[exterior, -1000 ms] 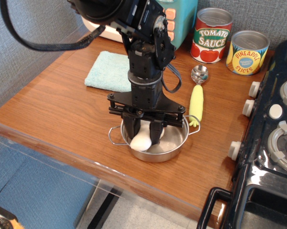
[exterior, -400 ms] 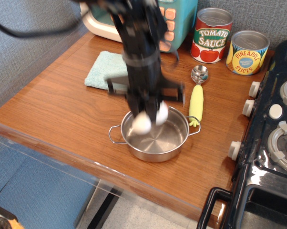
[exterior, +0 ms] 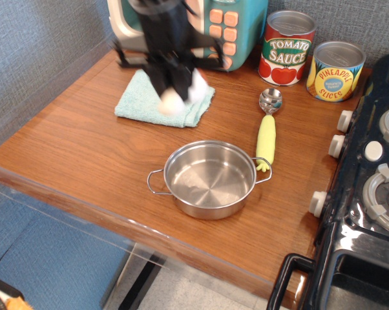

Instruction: Move the mushroom to the left edge of the table.

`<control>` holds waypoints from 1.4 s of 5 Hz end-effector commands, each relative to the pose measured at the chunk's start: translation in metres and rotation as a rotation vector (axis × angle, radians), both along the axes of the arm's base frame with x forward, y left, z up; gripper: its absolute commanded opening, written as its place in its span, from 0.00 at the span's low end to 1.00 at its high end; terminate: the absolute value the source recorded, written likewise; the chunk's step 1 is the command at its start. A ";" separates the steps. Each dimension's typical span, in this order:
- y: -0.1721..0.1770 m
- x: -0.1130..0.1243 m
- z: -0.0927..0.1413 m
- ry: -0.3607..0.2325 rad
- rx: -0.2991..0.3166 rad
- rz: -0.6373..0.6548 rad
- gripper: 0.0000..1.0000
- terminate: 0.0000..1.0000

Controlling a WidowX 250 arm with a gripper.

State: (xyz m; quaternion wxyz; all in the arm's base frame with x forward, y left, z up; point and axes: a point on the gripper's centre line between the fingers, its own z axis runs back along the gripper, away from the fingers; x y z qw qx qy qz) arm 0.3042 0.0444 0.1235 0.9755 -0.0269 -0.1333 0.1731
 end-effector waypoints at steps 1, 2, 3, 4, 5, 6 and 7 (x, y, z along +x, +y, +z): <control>0.101 0.037 -0.005 0.058 0.043 0.169 0.00 0.00; 0.136 0.053 -0.018 0.068 0.075 0.182 0.00 0.00; 0.154 0.069 -0.038 0.085 0.105 0.150 0.00 0.00; 0.163 0.085 -0.051 0.074 0.114 0.105 0.00 0.00; 0.173 0.095 -0.047 0.050 0.119 0.094 0.00 0.00; 0.177 0.092 -0.030 0.025 0.103 0.088 1.00 0.00; 0.177 0.087 -0.013 0.004 0.111 0.091 1.00 0.00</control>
